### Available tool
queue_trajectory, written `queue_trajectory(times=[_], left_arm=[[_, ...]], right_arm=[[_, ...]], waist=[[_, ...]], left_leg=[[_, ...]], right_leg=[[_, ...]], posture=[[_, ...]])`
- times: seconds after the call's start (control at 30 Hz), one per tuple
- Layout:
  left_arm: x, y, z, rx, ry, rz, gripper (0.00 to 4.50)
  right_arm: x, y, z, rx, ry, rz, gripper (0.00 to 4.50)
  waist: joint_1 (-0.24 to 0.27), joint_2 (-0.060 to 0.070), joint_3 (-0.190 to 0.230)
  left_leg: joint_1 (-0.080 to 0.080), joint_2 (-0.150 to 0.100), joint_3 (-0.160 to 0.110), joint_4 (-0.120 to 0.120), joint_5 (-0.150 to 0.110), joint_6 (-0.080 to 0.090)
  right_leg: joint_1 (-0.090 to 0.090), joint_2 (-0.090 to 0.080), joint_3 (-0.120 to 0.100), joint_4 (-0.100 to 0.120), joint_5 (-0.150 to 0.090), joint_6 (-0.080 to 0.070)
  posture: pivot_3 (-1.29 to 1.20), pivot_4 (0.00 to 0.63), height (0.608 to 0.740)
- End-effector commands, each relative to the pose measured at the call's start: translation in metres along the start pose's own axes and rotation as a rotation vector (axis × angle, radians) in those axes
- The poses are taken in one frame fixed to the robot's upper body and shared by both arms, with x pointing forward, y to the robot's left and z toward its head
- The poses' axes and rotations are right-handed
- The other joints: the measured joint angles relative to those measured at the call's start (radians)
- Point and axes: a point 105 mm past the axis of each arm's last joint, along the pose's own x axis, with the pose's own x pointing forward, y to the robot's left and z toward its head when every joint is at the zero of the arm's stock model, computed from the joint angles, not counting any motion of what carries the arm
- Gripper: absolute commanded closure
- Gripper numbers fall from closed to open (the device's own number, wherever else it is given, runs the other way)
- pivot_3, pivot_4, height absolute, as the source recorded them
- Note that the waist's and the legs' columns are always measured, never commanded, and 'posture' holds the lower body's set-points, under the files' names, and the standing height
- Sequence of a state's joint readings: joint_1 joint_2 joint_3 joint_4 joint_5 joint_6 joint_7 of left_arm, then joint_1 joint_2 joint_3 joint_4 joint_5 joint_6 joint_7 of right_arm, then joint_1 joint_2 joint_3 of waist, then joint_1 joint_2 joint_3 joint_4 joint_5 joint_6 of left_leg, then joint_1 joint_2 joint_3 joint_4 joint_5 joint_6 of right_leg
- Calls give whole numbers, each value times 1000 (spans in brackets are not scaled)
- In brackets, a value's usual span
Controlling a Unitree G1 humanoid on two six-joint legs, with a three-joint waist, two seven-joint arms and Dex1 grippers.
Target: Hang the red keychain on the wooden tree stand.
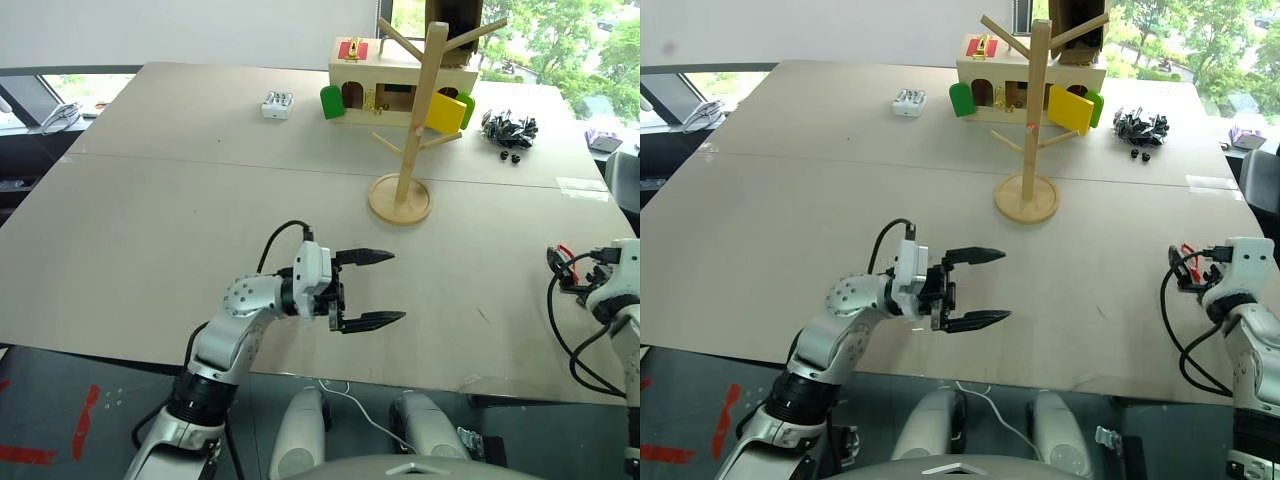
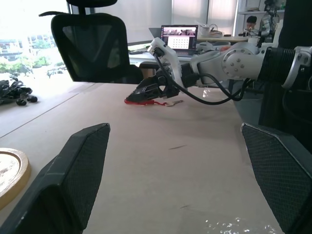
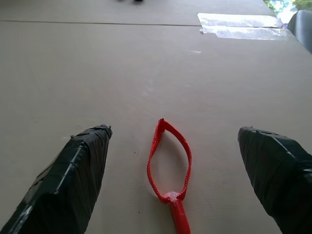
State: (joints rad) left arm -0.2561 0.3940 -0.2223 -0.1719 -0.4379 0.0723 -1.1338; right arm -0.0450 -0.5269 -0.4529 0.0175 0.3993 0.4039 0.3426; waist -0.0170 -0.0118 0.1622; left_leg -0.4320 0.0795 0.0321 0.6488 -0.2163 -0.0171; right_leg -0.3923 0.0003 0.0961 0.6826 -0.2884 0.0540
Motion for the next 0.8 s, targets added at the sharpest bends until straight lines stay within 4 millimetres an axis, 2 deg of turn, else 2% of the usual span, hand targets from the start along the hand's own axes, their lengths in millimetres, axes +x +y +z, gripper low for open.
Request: queue_trajectory(times=[0.03, 0.17, 0.4, 0.63, 0.73, 0.77, 0.8], left_arm=[[5, 1, 5, 38, -18, -5, 0], [6, 2, 5, 40, -21, -1, 0], [4, 0, 0, 17, -11, 10, 0], [6, 0, -4, -11, -5, 15, 0], [6, 1, -5, -12, -2, 18, 0], [6, 1, -5, -11, -1, 19, 0], [6, 1, -5, -11, -1, 21, 0]], right_arm=[[-6, -12, 13, -24, -43, -7, 63], [-10, -12, 8, -22, -36, 10, 63], [-19, -7, -12, -37, 25, 54, 63], [-20, -3, -14, -38, 22, 60, 63], [-19, 0, -13, -40, 19, 70, 930], [-19, 1, -13, -40, 19, 73, 1502], [-19, 1, -13, -40, 18, 74, 1818]], waist=[[0, 0, 0], [1, 0, 0], [-1, 1, 0], [1, 1, -1], [1, 1, -1], [1, 1, -1], [1, 1, -1]], left_leg=[[0, 0, 0, 0, 0, 0], [0, 0, 0, 0, 0, 0], [0, 0, 0, 0, 0, 0], [0, 0, 0, 0, 0, 0], [0, 0, 0, 0, 0, 0], [0, 0, 0, 0, 0, 0], [0, 0, 0, 0, 0, 0]], right_leg=[[0, 0, 0, 0, 0, 0], [0, 0, 0, 0, 0, 0], [0, 0, 0, 0, 0, 0], [0, 0, 0, 0, 0, 0], [0, 0, 0, 0, 0, 0], [0, 0, 0, 0, 0, 0], [0, 0, 0, 0, 0, 0]], posture=[[0, 150, 735], [0, 150, 735], [0, 150, 735], [0, 150, 735], [0, 150, 735], [0, 150, 735], [0, 150, 735]])
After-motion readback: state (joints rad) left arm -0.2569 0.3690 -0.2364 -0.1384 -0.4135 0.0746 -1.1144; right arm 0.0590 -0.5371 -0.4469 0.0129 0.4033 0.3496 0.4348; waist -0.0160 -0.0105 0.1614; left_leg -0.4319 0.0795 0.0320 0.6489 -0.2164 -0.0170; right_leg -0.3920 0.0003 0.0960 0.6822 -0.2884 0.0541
